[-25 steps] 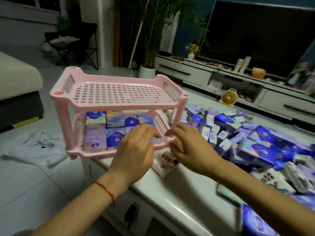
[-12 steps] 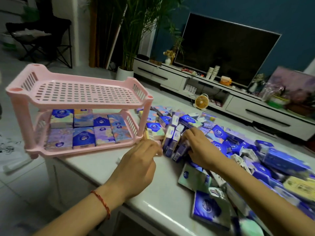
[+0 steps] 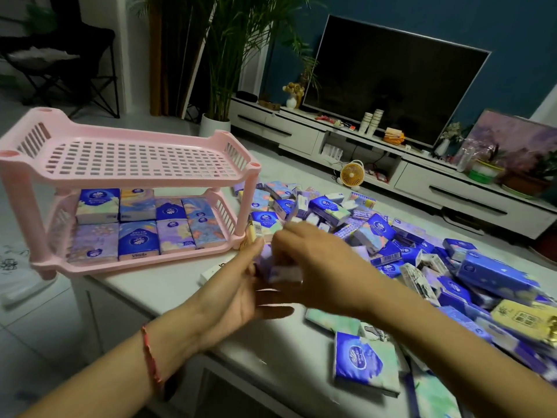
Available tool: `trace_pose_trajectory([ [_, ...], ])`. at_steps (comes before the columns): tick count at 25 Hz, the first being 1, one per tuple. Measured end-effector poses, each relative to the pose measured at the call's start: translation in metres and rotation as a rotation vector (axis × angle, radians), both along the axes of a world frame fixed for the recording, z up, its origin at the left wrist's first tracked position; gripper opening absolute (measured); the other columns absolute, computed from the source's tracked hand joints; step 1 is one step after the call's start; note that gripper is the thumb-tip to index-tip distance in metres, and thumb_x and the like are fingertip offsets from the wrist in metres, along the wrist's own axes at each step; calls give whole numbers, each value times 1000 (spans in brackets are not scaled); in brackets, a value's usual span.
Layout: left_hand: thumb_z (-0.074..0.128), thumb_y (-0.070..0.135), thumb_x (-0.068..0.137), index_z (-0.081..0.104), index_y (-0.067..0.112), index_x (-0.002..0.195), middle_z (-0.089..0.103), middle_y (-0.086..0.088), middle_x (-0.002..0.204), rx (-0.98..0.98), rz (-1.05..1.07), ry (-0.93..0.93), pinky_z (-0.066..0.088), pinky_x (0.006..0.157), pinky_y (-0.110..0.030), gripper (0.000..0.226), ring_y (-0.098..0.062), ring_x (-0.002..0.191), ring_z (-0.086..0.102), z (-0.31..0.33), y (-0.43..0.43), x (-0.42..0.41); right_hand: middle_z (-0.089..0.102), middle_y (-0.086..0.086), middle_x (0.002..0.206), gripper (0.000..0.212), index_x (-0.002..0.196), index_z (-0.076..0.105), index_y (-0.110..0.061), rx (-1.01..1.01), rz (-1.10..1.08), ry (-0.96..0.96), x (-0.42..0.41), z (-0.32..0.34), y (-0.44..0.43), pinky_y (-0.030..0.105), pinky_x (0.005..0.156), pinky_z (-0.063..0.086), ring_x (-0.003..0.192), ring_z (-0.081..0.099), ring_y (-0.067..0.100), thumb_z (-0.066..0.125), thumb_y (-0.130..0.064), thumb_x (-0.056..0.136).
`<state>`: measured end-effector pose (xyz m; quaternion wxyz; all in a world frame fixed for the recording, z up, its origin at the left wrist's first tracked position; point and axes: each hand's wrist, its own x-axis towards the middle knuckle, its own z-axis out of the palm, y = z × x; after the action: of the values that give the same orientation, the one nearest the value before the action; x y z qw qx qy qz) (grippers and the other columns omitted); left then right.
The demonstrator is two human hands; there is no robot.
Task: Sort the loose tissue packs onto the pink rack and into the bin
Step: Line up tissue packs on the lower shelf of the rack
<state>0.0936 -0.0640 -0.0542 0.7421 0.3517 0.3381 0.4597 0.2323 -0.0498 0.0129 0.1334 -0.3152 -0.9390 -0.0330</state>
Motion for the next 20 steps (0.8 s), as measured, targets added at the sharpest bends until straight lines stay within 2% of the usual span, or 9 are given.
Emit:
trace_pose_trajectory([
  [2,40,19,96,66,14,100,71,-15,92,6,92,11,57,55,-31,26,-18,75,72,-2,1,-2,55,-1,85,19,89,62,-12,-233,33,-27,1,-2,-1,17,63,35,71,46,8,71,-27,79],
  [4,43,12,95,62,8,99,73,-16,85,-6,131,73,58,54,-30,20,-23,67,71,-3,1,-8,54,-3,90,26,97,60,-12,-361,-138,-140,19,-1,10,15,65,37,72,47,5,72,-26,79],
  [7,44,13,95,59,7,94,71,-15,71,-25,136,157,57,50,-28,17,-26,56,68,-2,-1,-13,50,5,102,32,90,46,-18,-320,-465,-481,41,-18,18,28,68,38,84,46,20,71,-34,78],
  [8,44,13,95,58,7,93,70,-14,70,-30,140,180,57,50,-28,15,-25,55,68,-1,-2,-12,47,8,107,37,94,44,-17,-309,-500,-540,41,-25,18,29,71,38,91,45,23,71,-37,77],
  [11,45,13,95,58,9,93,71,-12,68,-39,148,224,57,49,-28,13,-24,54,68,-3,-4,-13,40,13,126,66,124,44,-11,-267,-497,-661,36,-37,19,34,90,41,116,40,28,72,-42,74],
  [13,45,13,95,58,10,94,70,-13,72,-50,155,235,57,49,-27,13,-24,54,68,-4,-3,-15,36,13,128,69,128,47,-14,-239,-469,-741,34,-37,20,33,91,39,118,36,29,73,-44,72],
  [17,46,14,95,58,11,93,70,-14,74,-51,173,249,56,49,-28,13,-24,54,68,-6,-4,-23,38,13,125,60,118,59,-11,-177,-436,-807,26,-40,22,31,87,37,114,36,28,76,-43,69],
  [20,46,15,95,59,12,93,72,-11,70,-50,179,272,57,50,-28,13,-24,56,69,-7,-6,-27,36,11,125,64,118,56,-11,-234,-410,-690,18,-39,27,30,89,37,114,36,27,80,-37,65],
])
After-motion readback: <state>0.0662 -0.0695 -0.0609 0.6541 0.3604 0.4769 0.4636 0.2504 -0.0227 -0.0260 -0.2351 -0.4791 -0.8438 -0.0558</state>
